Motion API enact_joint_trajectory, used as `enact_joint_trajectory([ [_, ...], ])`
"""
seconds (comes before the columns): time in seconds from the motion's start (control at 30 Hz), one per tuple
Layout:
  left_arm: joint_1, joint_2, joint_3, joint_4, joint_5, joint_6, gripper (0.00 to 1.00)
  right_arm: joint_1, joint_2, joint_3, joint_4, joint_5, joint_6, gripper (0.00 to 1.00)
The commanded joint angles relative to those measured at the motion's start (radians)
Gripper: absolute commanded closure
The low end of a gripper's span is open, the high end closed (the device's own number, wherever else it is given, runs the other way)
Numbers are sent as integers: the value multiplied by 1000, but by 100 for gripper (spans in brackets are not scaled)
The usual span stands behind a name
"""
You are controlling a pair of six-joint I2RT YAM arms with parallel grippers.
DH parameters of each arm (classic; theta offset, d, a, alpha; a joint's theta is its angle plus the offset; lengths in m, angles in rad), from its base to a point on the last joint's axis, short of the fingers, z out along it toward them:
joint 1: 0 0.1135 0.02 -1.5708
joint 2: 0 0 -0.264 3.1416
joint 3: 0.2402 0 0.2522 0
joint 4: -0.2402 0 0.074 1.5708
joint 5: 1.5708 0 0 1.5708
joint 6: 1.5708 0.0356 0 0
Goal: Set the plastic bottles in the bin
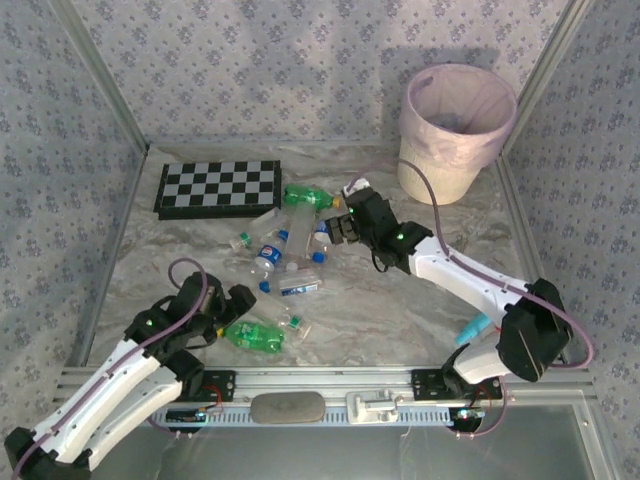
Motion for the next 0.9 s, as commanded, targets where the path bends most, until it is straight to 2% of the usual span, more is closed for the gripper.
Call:
enact_joint_trajectory([
  [0.0, -33, -7, 17, -111, 25, -77, 8, 13, -58, -24, -32, 69, 84, 0],
  [0.17, -75, -9, 3, -123, 35, -177, 8, 23, -77, -48, -44, 77, 122, 0],
  [0.37, -132, -4, -72, -45, 19, -314, 8, 41, -75, -46, -37, 95, 123, 0],
  [0.73, -198, 70, -172, 170, -138, -485, 12, 83, -71, -47, -62, 123, 116, 0],
  [0.87, -224, 85, -187, 184, -197, -530, 17, 93, -69, -50, -81, 144, 116, 0],
])
